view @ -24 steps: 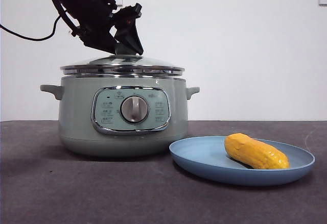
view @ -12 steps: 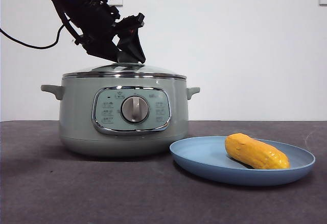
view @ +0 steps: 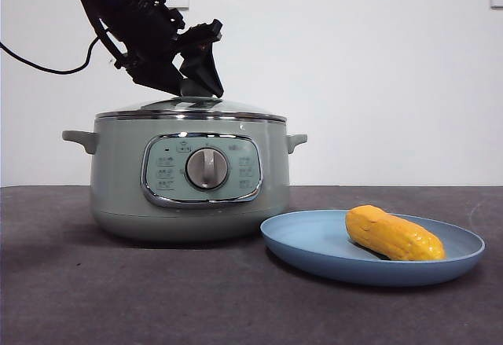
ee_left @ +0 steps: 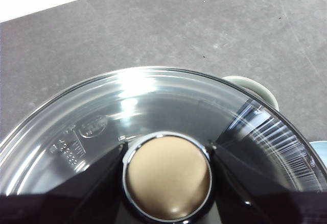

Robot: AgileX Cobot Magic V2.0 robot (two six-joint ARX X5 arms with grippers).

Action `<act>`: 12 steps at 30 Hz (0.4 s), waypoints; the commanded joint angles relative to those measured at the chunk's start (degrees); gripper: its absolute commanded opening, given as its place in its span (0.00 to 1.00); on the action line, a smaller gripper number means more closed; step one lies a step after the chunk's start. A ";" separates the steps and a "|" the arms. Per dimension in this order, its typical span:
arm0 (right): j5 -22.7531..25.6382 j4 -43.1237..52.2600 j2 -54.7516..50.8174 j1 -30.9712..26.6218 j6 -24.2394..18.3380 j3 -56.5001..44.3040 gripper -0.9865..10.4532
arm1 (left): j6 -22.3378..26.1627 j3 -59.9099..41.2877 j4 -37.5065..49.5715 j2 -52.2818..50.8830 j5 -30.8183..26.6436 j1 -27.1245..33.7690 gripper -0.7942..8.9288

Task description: Take the corn out from the steamer,put the corn on the plate,close the lid

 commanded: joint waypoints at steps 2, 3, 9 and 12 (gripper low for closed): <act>-0.11 0.35 -0.13 0.13 -1.29 0.28 0.58 | 0.85 -0.39 -1.33 0.74 -0.07 -0.26 0.66; -0.11 0.35 -0.13 0.13 -1.29 0.28 0.58 | 0.83 -0.39 -1.33 0.55 -0.07 -0.26 0.66; -0.13 0.33 -0.15 0.13 -1.31 0.28 0.58 | 0.68 -0.39 -1.88 -2.80 -0.09 -0.26 0.66; -0.15 0.35 -0.13 0.13 -1.73 0.28 0.58 | 0.66 -0.39 -3.28 -6.05 -0.09 -0.26 0.66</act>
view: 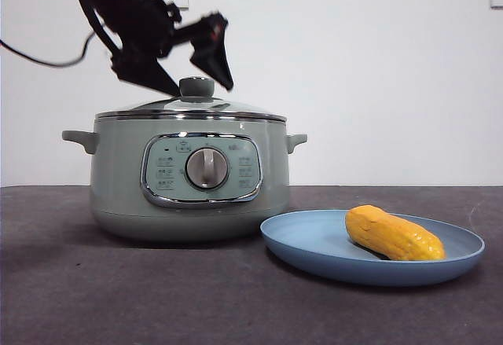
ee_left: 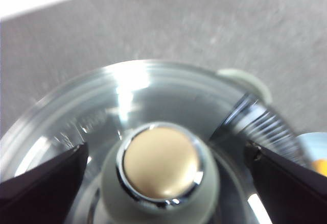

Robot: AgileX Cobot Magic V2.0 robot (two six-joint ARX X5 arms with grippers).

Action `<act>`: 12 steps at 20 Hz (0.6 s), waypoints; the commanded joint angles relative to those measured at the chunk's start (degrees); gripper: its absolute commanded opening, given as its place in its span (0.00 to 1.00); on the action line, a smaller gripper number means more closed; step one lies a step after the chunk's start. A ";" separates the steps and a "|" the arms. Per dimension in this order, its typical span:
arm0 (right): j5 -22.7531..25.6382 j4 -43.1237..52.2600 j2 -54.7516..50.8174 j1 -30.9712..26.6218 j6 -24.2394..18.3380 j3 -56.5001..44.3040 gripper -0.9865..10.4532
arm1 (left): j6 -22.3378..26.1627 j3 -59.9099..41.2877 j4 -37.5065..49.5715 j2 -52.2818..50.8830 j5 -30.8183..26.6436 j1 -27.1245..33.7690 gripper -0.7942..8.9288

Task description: Take the corn out from the steamer,put the corn on the plate,close the lid

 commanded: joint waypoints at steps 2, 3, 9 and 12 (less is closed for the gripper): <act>-0.22 0.33 -0.13 0.13 -0.79 0.28 0.58 | 0.11 -0.35 -1.57 -5.51 0.07 -0.17 0.66; -0.42 0.35 -0.13 0.13 -1.11 0.28 0.58 | -0.09 -0.35 -2.45 -6.97 0.07 -0.17 0.66; -4.87 0.28 -0.07 0.13 -3.85 0.28 0.58 | -2.86 -0.35 -11.61 -18.45 1.53 -0.26 0.66; -7.69 -0.07 -0.04 0.13 -5.40 0.28 0.58 | -2.91 -0.35 -19.21 -24.61 4.52 -0.35 0.66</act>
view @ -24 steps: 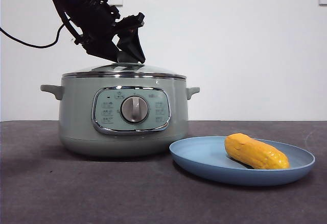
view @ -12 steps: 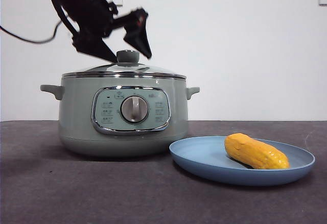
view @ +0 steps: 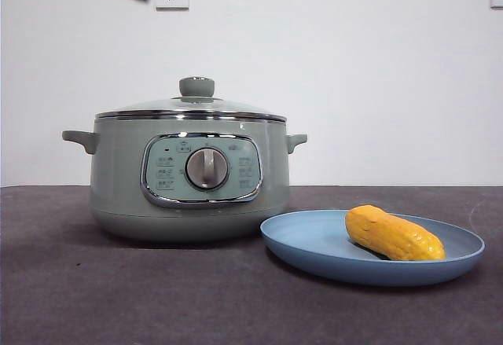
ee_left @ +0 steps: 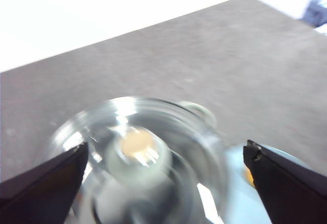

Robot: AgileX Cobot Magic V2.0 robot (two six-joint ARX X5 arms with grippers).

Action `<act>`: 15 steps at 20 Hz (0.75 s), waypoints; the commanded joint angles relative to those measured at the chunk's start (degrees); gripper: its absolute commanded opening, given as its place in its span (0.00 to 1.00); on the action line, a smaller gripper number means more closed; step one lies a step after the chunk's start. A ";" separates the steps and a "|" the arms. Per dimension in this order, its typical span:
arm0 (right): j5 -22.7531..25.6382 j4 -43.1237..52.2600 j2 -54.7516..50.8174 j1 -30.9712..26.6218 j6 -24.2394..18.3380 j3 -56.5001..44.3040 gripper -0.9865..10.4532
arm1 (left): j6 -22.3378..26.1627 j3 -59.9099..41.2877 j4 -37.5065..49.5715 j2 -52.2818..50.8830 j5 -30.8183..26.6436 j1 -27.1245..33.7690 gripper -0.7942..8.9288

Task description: Take the corn out from the steamer,put the corn on the plate,close the lid

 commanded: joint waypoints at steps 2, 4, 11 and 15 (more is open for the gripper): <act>-3.54 -0.48 0.26 0.13 -3.50 0.28 0.58 | -0.70 -0.35 -9.88 -7.30 4.11 -0.26 0.66; -5.49 -1.33 0.63 0.13 -3.80 0.28 0.58 | -0.72 -0.35 -15.02 -10.34 5.40 -0.26 0.66; -10.69 -5.81 2.19 0.13 -5.25 0.28 0.47 | -0.72 -0.35 -30.93 -16.90 5.49 -0.26 0.52; -10.58 -7.52 2.47 0.13 -5.22 0.28 0.25 | -0.72 -0.35 -36.52 -17.57 5.44 -0.26 0.21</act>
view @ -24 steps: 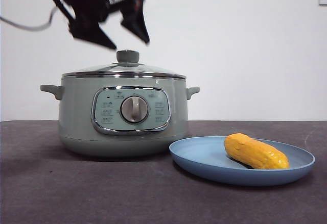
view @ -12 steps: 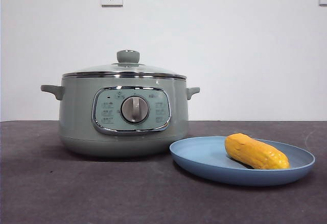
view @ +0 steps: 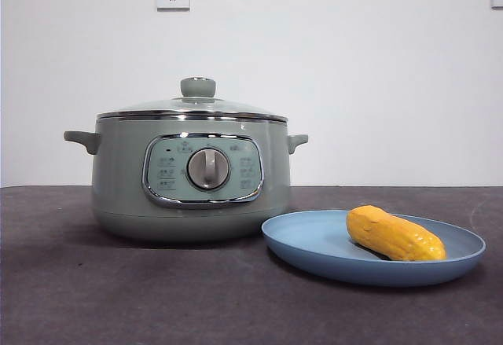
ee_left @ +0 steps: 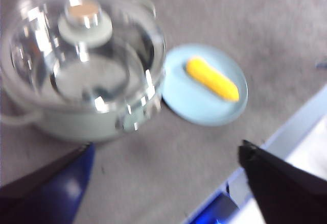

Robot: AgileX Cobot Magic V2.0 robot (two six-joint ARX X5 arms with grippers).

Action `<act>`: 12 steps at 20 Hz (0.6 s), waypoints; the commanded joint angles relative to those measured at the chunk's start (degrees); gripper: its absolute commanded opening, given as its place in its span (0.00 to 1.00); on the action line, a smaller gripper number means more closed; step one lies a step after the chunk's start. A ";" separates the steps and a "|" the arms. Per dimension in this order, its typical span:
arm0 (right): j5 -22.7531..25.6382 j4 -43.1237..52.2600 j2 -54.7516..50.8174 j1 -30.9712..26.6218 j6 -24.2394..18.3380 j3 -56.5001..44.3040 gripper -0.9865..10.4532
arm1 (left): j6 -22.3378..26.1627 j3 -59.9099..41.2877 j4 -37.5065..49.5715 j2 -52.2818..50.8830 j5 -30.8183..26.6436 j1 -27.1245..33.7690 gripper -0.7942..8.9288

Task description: Take the corn out from the steamer,put the corn on the plate,close the lid

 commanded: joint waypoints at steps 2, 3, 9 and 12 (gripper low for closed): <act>-0.11 -0.72 -0.02 0.13 -0.66 0.20 0.10 | -0.39 -0.35 -3.08 0.00 0.04 -0.17 0.06; -0.11 -0.85 -0.02 0.13 -0.68 0.20 0.07 | -0.35 -0.35 -3.41 0.00 0.04 -0.17 0.07; 0.35 -1.05 -0.04 0.13 -0.61 0.20 0.09 | -0.33 -0.35 -3.21 0.00 0.02 -0.17 0.08; 0.37 -1.05 -0.04 0.13 -0.63 0.20 0.09 | -0.33 -0.35 -3.23 0.00 -0.15 -0.15 0.08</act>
